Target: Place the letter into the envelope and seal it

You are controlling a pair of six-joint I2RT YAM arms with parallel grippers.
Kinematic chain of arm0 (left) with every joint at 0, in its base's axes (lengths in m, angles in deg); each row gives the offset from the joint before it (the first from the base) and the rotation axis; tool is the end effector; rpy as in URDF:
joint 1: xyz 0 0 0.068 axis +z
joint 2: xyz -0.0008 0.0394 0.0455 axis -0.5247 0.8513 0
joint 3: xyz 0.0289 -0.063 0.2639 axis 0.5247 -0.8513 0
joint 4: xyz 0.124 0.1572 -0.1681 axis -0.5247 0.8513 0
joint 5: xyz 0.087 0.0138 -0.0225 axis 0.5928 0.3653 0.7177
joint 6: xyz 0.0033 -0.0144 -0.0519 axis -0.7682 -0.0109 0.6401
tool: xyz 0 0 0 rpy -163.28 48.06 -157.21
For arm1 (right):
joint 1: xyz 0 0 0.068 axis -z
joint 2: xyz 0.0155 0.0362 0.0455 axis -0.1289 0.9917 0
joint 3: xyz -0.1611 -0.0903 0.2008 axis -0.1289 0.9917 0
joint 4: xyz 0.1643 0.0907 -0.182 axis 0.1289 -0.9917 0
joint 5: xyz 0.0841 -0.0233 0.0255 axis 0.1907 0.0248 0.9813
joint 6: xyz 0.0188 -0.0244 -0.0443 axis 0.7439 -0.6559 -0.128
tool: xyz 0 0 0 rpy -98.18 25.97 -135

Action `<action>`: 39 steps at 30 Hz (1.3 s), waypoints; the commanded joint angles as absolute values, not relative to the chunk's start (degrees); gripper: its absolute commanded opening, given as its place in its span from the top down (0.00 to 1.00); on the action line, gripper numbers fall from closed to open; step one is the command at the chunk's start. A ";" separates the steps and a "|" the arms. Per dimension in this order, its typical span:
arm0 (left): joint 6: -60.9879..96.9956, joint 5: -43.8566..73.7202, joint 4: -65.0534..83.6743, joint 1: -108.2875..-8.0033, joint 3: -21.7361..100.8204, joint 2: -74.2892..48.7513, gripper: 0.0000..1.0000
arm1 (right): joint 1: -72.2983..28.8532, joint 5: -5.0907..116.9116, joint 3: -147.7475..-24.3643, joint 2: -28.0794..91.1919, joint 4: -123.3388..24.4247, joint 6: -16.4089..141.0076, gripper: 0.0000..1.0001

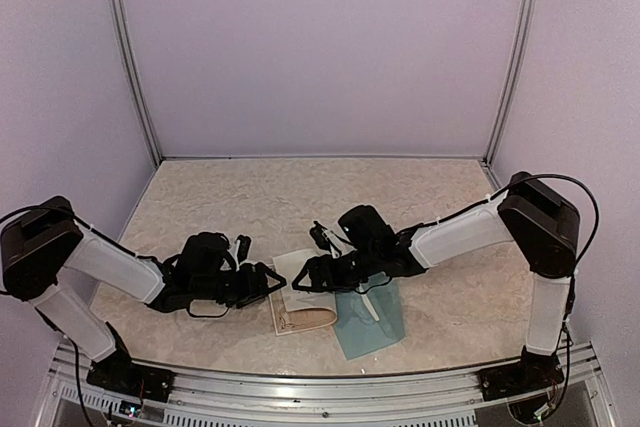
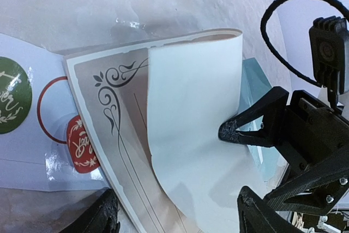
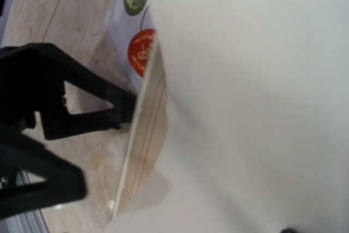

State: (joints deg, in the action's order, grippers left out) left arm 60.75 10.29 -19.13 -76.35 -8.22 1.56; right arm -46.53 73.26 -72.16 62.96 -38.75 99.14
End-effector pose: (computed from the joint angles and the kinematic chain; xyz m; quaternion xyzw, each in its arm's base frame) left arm 0.1826 -0.1918 0.1178 -0.0219 0.8818 -0.4149 0.2232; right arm 0.2252 0.3347 0.1365 -0.1694 0.8755 0.4362 0.1207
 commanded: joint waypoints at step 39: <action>55.45 17.23 -14.82 -81.30 -0.70 1.25 0.77 | -47.53 75.09 -74.52 66.05 -38.58 99.06 0.21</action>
